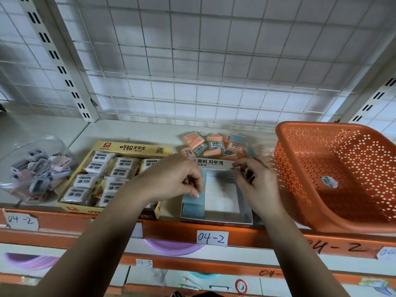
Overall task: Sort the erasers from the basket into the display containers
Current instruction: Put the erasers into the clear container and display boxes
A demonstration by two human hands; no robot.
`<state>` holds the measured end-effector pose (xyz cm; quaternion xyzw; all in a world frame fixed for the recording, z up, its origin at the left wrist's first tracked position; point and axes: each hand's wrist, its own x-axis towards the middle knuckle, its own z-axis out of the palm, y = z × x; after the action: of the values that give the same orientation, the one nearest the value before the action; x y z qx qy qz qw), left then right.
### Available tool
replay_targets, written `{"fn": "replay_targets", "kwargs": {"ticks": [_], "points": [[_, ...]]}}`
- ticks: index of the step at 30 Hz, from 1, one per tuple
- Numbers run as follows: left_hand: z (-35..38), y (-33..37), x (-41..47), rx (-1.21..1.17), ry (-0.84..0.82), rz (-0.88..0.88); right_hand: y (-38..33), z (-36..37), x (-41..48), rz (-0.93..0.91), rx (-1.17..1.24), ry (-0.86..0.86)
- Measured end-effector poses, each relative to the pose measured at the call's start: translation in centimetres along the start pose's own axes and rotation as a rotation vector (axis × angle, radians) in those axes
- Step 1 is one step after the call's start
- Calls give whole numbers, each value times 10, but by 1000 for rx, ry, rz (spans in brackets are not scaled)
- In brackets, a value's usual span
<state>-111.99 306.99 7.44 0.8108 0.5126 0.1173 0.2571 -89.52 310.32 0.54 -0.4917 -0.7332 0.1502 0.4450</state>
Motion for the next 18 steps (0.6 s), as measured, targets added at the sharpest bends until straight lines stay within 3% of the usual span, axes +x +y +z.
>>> {"fn": "replay_targets", "kwargs": {"ticks": [6,12,18], "points": [[0,-1,0,-38,-40,-3,0,-1,0,-2,1,-8],[-7,-2,4,74,-31,-29,-4,-2,0,20,-5,-2],[-28,-2,13,52,189,-10,-12,-8,31,-17,-77,48]]}}
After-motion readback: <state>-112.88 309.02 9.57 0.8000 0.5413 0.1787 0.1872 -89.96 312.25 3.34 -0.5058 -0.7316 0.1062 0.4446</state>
